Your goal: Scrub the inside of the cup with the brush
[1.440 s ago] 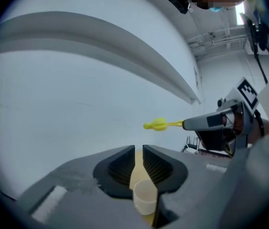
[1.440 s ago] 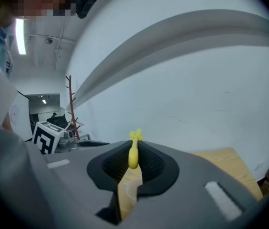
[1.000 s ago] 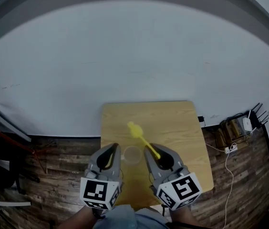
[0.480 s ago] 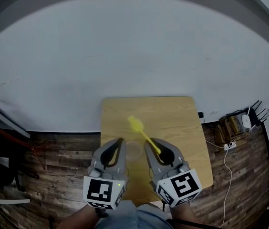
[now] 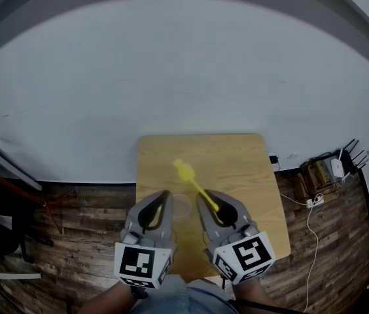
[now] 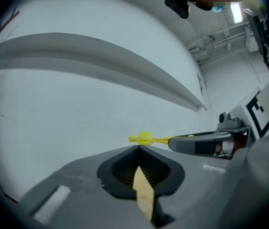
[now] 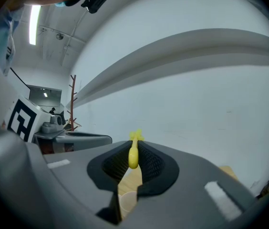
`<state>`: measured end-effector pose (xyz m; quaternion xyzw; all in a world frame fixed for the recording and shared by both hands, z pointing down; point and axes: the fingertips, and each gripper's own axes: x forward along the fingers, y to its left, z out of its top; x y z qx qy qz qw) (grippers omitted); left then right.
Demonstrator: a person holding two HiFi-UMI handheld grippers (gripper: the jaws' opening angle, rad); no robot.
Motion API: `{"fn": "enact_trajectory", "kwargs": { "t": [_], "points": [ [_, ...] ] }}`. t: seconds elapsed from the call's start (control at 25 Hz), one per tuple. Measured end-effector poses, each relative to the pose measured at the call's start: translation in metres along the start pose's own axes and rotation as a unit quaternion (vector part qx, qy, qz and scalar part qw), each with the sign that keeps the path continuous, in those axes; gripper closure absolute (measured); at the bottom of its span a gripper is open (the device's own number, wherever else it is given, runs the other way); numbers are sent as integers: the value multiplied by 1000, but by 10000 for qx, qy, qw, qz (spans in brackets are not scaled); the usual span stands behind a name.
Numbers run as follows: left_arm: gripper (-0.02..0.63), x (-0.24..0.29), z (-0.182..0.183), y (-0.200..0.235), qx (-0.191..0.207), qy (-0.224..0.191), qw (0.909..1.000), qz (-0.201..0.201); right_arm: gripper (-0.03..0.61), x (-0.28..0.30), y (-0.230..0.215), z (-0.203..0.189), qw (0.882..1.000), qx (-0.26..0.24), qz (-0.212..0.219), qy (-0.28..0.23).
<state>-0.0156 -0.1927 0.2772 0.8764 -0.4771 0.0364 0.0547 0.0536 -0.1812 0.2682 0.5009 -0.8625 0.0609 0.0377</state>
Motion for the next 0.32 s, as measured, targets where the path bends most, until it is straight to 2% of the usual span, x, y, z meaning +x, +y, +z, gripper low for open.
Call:
{"fn": "enact_trajectory", "kwargs": {
  "t": [0.32],
  "points": [
    [594,-3,2,-7,105,-13,9999,34,538,-4,-1,1,9999,30,99,-75]
  ]
}}
